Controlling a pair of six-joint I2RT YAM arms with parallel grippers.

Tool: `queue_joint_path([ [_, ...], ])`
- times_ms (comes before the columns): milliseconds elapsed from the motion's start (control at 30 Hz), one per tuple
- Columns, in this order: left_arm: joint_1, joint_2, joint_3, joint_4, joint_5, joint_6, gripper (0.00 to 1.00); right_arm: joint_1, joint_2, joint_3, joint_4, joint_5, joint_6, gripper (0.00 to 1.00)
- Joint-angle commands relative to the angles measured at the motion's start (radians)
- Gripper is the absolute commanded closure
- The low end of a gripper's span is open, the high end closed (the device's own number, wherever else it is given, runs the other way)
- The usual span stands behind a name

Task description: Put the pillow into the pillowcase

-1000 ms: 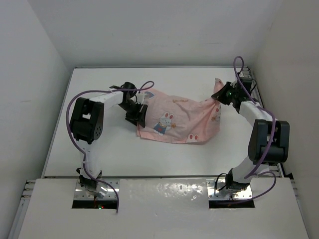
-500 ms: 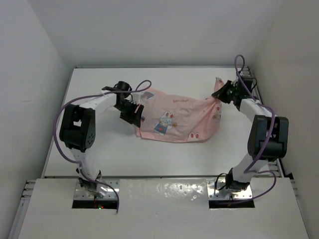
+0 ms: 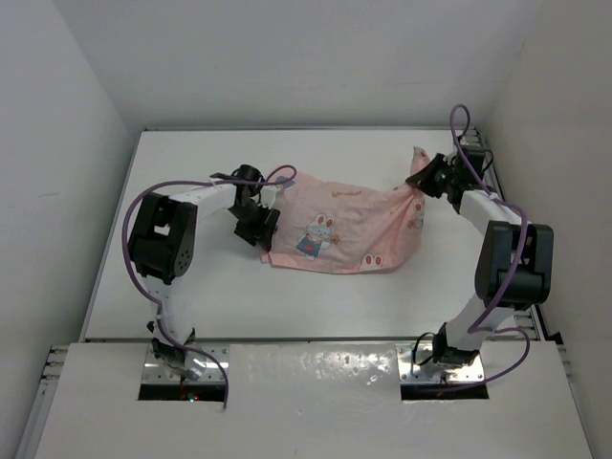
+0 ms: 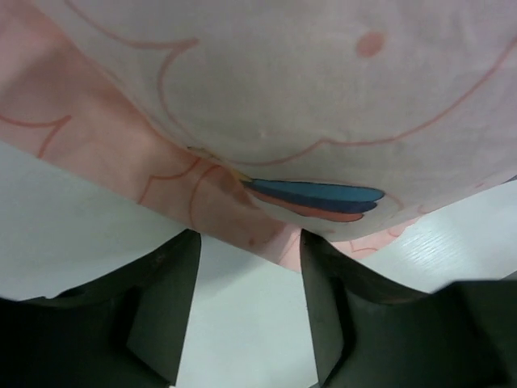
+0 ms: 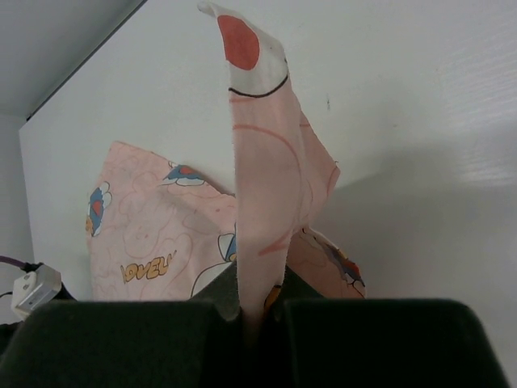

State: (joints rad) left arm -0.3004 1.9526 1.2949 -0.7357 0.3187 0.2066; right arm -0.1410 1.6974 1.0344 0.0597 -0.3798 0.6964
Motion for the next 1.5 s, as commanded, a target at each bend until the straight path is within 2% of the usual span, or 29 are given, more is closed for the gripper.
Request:
queue_joint_path([
  [0,-0.02,0.025,-0.003,0.055,-0.032,-0.024,0.48,0.003,-0.041,0.006,0.054,-0.016,0.005,1.0],
  [67,-0.011,0.031,-0.005,0.062,0.025,-0.042,0.45,0.003,-0.042,0.012,0.049,-0.018,0.002,1.0],
  [167,-0.017,0.048,0.006,0.073,0.106,-0.052,0.47,0.003,-0.035,0.015,0.048,-0.016,0.006,1.0],
  [233,-0.028,0.064,0.007,0.093,0.123,-0.059,0.68,0.003,-0.025,0.012,0.048,-0.008,0.015,1.0],
  [267,-0.037,0.072,0.006,0.102,0.135,-0.064,0.86,0.003,-0.019,0.012,0.04,-0.004,0.026,1.0],
  [300,-0.039,0.081,0.012,0.11,0.135,-0.07,1.0,0.004,-0.012,0.016,0.032,-0.001,0.031,1.0],
  [433,0.018,0.091,0.087,0.05,0.148,-0.055,1.0,0.001,0.056,0.113,-0.055,0.079,0.017,1.0],
  [467,0.068,0.074,0.115,0.041,0.126,-0.049,1.0,0.0,0.117,0.212,-0.148,0.099,0.003,1.0],
  [533,0.108,0.007,0.141,0.035,0.044,-0.03,1.0,0.003,0.178,0.309,-0.201,0.14,-0.011,1.0],
  [567,0.133,-0.018,0.145,0.038,0.016,-0.012,1.0,0.003,0.258,0.41,-0.263,0.148,-0.018,0.96],
  [600,0.138,-0.067,0.138,0.051,-0.007,0.0,1.0,0.003,0.301,0.47,-0.303,0.137,-0.023,0.84],
  [633,0.139,-0.087,0.124,0.055,-0.019,0.014,1.0,0.004,0.315,0.487,-0.302,0.128,-0.038,0.64],
  [667,0.133,-0.105,0.098,0.058,-0.012,0.031,1.0,0.009,0.327,0.495,-0.337,0.116,-0.05,0.25],
  [700,0.129,-0.118,0.084,0.053,-0.003,0.036,1.0,0.011,0.347,0.503,-0.378,0.122,-0.063,0.08],
  [733,0.115,-0.138,0.069,0.052,0.012,0.04,1.0,0.012,0.346,0.491,-0.418,0.14,-0.093,0.01],
  [800,0.1,-0.158,0.026,0.061,0.011,0.048,1.0,0.012,0.296,0.413,-0.462,0.221,-0.119,0.01],
  [933,0.104,-0.159,-0.008,0.076,-0.026,0.05,1.0,-0.023,0.15,0.126,-0.413,0.292,-0.15,0.01],
  [1100,0.11,-0.169,-0.016,0.042,0.003,0.051,1.0,-0.034,-0.081,-0.135,-0.416,0.402,-0.095,0.02],
  [1200,0.106,-0.181,-0.032,0.039,0.008,0.048,1.0,-0.025,-0.165,-0.253,-0.413,0.456,-0.051,0.03],
  [1367,0.106,-0.19,-0.029,0.021,0.017,0.039,1.0,-0.002,-0.162,-0.336,-0.438,0.464,0.02,0.06],
  [1467,0.104,-0.21,-0.031,0.007,0.005,0.051,1.0,-0.029,-0.205,-0.384,-0.426,0.476,0.043,0.02],
])
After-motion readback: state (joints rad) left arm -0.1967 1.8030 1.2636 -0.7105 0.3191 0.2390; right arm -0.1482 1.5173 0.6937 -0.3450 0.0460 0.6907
